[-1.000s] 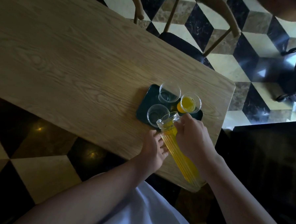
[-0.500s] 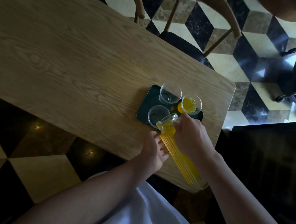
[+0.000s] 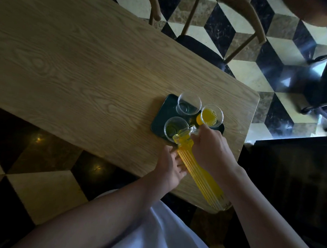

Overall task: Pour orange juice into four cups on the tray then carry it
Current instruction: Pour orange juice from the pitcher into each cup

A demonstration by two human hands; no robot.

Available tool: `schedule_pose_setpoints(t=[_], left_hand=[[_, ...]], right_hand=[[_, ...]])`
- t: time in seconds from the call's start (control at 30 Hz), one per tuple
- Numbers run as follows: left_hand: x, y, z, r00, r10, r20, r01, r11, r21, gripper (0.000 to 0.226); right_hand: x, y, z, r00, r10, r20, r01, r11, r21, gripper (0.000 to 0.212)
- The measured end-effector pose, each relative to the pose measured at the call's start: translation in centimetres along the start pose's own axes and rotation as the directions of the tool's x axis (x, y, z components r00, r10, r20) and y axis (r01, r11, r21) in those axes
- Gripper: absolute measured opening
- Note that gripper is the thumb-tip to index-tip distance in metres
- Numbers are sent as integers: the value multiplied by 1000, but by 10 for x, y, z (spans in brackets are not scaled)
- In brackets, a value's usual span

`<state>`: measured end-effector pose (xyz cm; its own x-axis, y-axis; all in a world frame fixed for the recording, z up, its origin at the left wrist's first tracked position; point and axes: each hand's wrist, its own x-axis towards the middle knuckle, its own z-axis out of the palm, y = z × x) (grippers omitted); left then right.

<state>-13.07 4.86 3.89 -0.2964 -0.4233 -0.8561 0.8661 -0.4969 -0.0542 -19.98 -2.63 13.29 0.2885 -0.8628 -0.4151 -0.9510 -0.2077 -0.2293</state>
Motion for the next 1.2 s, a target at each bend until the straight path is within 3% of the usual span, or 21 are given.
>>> schedule_pose_setpoints(t=[0.83, 1.2], left_hand=[[-10, 6, -1, 996, -58, 66, 60, 998, -27, 51], [-18, 6, 4, 996, -41, 83, 41, 999, 2, 58]], right_hand=[[4, -14, -18, 997, 44, 56, -42, 998, -44, 16], [-3, -15, -28, 1000, 19, 24, -17, 999, -49, 18]])
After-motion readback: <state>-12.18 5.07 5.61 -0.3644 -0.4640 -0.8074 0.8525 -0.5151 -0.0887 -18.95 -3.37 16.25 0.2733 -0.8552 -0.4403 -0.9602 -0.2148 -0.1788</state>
